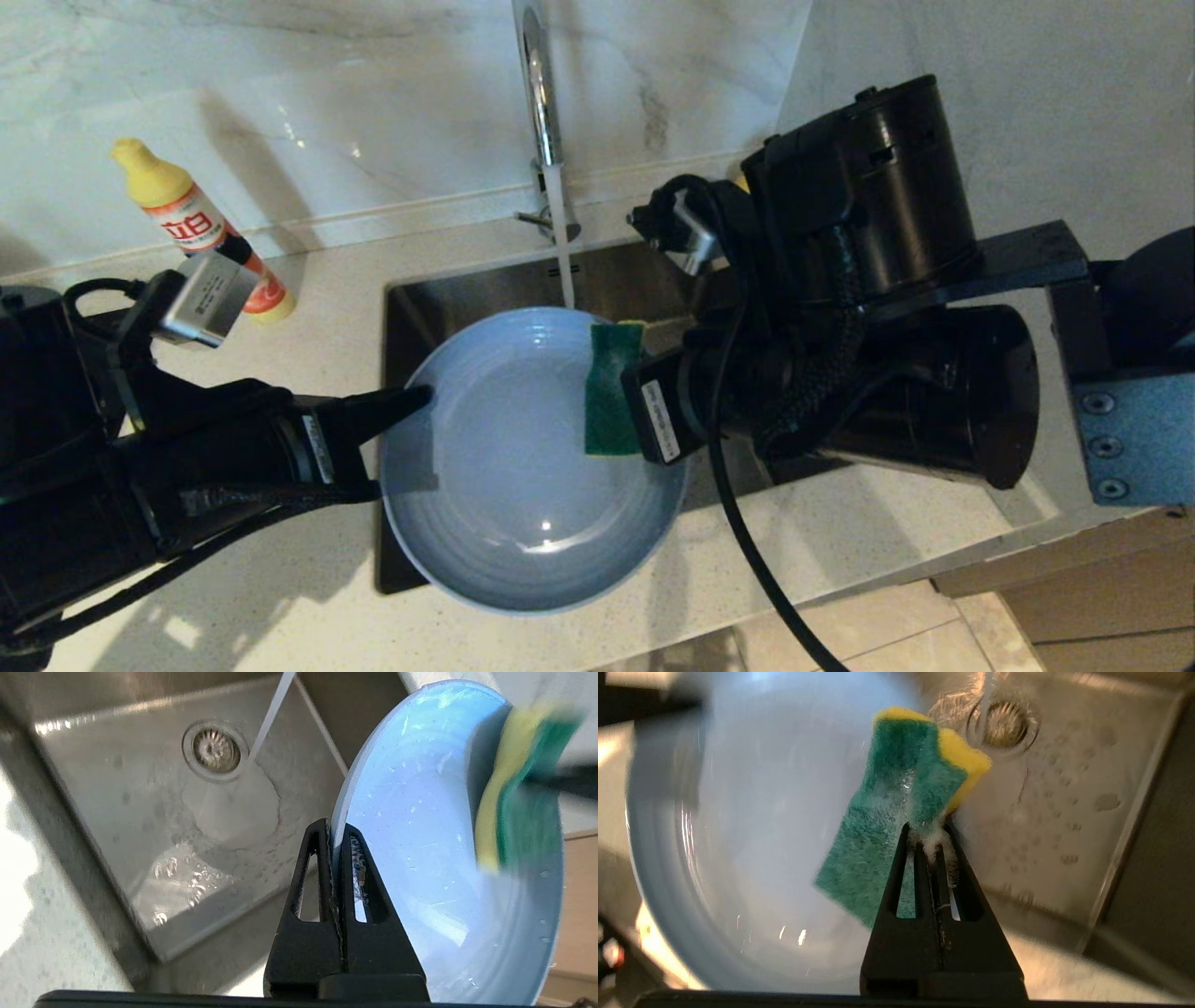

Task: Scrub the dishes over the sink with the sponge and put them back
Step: Wipe the plate, then rinse the plate

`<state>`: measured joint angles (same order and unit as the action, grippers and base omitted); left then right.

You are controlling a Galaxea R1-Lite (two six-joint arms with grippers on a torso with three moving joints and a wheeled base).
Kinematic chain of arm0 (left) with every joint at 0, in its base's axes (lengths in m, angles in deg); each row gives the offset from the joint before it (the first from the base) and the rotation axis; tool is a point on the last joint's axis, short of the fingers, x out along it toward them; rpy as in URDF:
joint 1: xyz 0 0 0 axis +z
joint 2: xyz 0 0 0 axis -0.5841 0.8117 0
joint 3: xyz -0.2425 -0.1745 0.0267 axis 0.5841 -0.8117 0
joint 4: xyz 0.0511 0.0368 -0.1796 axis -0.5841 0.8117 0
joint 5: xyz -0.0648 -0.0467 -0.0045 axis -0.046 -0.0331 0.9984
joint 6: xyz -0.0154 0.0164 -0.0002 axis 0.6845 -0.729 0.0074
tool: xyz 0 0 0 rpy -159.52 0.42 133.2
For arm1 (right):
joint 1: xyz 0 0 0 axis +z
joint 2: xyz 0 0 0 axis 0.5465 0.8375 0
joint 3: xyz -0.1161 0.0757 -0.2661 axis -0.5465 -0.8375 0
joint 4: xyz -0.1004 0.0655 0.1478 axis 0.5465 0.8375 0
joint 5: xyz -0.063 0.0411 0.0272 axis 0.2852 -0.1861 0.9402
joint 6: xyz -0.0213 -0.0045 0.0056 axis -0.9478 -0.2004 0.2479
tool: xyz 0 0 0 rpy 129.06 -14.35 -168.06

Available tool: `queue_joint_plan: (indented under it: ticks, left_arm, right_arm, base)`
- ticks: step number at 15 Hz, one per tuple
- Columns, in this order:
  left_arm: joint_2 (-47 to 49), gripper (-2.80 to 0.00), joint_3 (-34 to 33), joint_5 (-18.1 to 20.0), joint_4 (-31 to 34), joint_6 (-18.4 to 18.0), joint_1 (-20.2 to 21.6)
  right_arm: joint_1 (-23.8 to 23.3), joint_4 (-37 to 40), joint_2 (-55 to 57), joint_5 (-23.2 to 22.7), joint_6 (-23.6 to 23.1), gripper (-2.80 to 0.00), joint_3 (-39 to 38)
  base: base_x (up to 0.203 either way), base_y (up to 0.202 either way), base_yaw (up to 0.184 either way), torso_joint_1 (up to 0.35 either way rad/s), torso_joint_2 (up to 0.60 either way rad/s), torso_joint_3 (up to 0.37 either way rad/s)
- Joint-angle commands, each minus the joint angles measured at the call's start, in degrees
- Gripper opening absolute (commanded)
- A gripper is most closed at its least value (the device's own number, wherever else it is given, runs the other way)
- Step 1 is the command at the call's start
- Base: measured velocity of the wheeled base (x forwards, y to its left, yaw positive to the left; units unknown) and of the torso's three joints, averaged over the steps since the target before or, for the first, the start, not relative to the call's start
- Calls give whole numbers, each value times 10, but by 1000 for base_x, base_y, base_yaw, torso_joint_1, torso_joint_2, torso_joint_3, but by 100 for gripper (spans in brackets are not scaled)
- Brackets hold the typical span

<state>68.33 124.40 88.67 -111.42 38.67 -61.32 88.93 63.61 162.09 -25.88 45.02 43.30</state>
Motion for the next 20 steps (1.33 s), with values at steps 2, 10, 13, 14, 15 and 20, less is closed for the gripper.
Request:
queue_joint_plan:
  ticks: [2, 10, 13, 14, 15, 20]
  left_arm:
    - [12, -280, -14, -1, -2, 11, 1]
    - [108, -280, 30, -18, -3, 100, 28]
    - [170, -280, 73, -18, -3, 135, 45]
    - [195, -280, 95, -17, -3, 145, 51]
    - [219, -280, 119, -16, -3, 156, 54]
    - [332, -280, 217, -11, -37, 175, 69]
  right_arm:
    - [-6, -6, 1, 1, -5, -280, 20]
    - [-7, 7, -70, -5, -1, -280, 61]
    - [-22, 40, -115, -9, 0, -280, 58]
    - [-35, 44, -120, -28, 3, -280, 53]
    - [-41, 44, -124, -41, 7, -280, 46]
    - [-74, 38, -162, -82, 38, -280, -31]
  base:
    - [0, 0, 0, 0, 0, 0]
    - [0, 0, 0, 0, 0, 0]
    - [0, 0, 0, 0, 0, 0]
    - [0, 0, 0, 0, 0, 0]
    - [0, 0, 0, 0, 0, 0]
    - [0, 0, 0, 0, 0, 0]
